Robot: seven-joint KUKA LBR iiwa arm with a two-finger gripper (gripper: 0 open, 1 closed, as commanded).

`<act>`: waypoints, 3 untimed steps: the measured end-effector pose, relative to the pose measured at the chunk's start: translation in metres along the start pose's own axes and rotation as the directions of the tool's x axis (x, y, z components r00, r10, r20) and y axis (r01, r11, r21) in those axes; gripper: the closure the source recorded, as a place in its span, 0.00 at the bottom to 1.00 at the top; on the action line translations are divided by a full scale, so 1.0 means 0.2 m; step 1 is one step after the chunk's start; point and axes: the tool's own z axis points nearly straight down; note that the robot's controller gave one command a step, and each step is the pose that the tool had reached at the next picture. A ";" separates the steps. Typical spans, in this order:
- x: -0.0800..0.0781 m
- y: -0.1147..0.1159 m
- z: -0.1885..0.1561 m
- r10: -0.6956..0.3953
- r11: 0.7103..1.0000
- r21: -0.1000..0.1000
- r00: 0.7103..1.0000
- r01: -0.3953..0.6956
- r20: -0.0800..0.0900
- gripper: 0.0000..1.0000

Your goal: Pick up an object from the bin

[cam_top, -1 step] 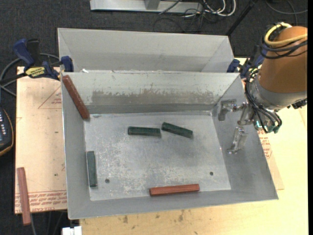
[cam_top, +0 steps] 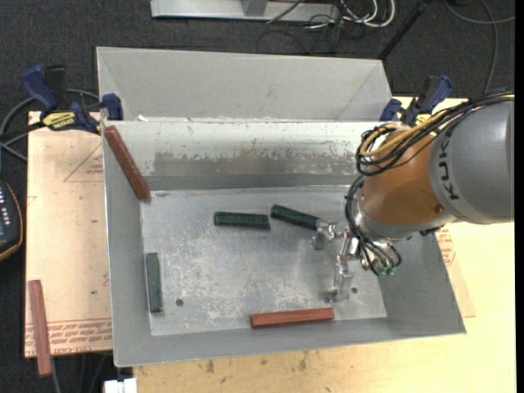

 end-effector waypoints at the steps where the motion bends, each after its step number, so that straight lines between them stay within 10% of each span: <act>1: -0.10 -0.20 -0.43 -0.275 0.961 0.007 0.961 0.275 0.012 0.00; 2: -0.43 0.01 -0.01 -0.386 0.922 0.001 0.922 0.386 0.007 0.00; 3: -0.58 0.15 -0.03 -0.315 0.949 0.003 0.949 0.315 0.012 0.00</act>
Offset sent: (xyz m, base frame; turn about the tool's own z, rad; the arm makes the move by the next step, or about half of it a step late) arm 0.0198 -0.0393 0.0837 -0.2827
